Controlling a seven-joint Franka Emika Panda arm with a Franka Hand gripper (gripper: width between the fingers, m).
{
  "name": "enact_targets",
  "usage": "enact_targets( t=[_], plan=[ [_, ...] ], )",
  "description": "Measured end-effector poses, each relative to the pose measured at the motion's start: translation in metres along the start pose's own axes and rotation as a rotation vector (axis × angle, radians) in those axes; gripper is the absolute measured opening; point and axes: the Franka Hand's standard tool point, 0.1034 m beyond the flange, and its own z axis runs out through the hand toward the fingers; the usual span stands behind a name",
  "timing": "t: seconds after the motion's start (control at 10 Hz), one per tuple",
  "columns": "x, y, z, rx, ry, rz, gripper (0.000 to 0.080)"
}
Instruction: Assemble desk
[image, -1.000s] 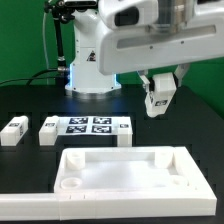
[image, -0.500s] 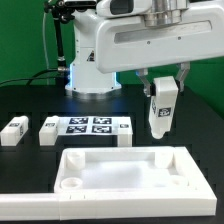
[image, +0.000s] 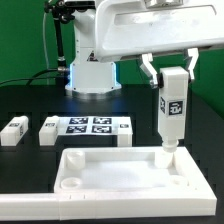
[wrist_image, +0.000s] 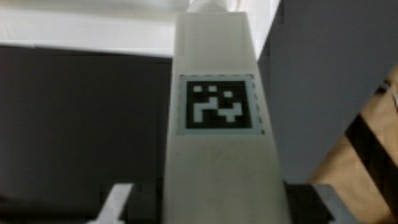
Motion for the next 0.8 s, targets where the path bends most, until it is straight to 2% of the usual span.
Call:
enact_targets(
  t=[0.4,0.6,0.8],
  plan=[
    [-0.006,-0.002,0.004,0.001,-0.026,-0.02,0.029],
    [-0.001,-0.011,0.011,0.004,-0.038,-0.034,0.029],
    [0.003,-0.011,0.021,0.007,-0.039,-0.029,0.029]
  ],
)
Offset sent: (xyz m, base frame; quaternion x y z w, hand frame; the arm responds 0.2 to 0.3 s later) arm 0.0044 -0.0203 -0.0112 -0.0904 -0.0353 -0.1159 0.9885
